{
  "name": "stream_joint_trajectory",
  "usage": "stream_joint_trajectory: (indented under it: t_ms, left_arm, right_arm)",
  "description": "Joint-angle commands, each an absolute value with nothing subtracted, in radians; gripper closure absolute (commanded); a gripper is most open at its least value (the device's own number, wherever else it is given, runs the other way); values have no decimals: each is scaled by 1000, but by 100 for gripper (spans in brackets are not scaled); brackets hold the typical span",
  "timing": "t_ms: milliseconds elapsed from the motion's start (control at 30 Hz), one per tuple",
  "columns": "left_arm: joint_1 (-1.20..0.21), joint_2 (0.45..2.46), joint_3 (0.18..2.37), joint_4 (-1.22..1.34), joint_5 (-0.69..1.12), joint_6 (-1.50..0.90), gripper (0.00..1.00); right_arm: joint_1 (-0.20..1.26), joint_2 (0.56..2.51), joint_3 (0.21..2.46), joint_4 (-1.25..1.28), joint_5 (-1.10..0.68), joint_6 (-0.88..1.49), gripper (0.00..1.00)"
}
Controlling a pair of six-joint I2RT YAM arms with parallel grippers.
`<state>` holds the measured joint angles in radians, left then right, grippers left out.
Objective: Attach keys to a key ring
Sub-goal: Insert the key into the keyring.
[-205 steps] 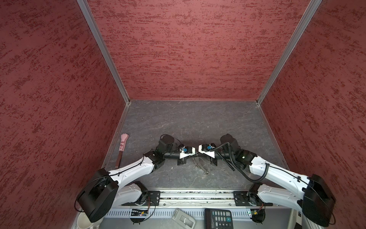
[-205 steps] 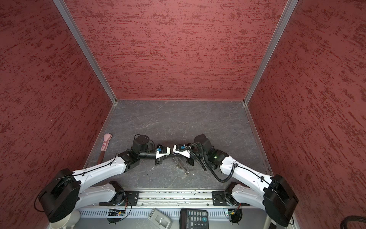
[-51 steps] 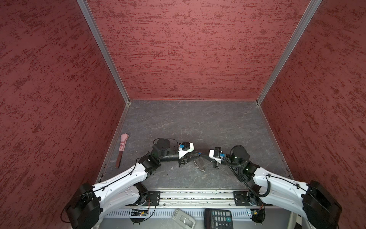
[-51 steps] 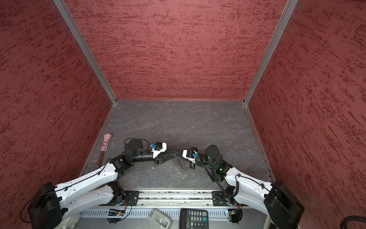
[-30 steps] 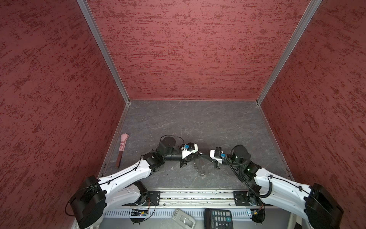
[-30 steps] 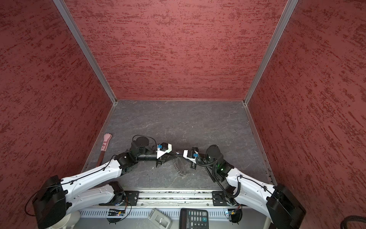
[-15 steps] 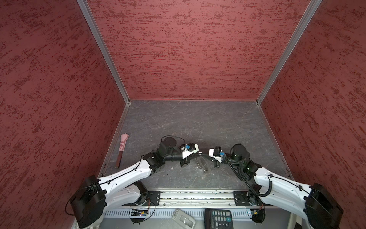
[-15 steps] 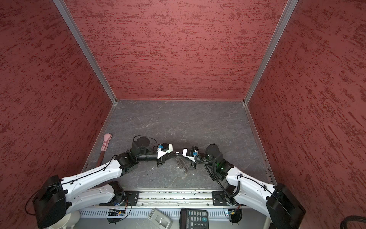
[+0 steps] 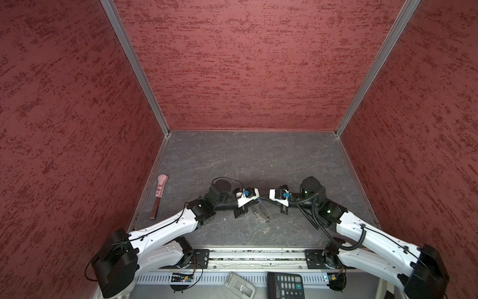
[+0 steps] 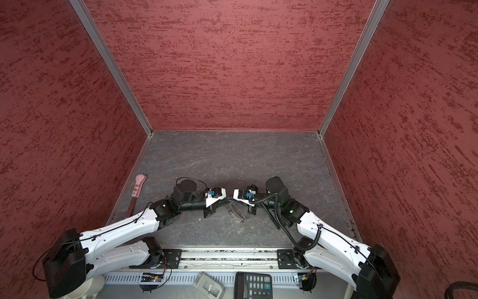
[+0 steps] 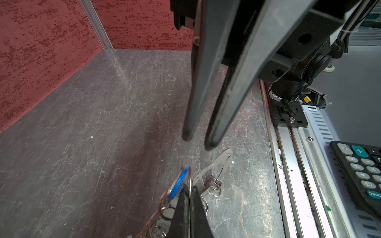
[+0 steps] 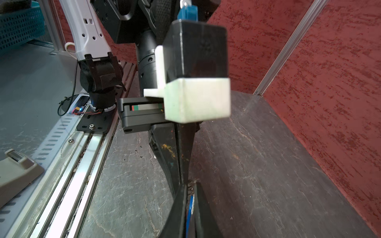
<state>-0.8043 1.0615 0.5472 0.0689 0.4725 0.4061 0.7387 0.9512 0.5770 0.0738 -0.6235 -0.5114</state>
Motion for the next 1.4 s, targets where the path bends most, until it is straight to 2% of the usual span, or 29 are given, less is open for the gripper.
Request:
stream_joint_trajectory:
  t_ms: [0, 867, 1133, 1367]
  left_arm:
    - [-805, 1032, 563, 78, 496, 428, 100]
    - [-807, 1020, 557, 88, 541, 428, 100]
    - [-805, 1010, 541, 115, 516, 421, 100]
    - [-778, 982, 502, 187, 544, 374, 86]
  right_arm:
    - [744, 968, 604, -18, -649, -560, 89]
    - [744, 1034, 604, -17, -704, -559, 88]
    - [744, 1033, 611, -8, -711, -547, 100]
    - [709, 946, 519, 258, -798, -394, 100]
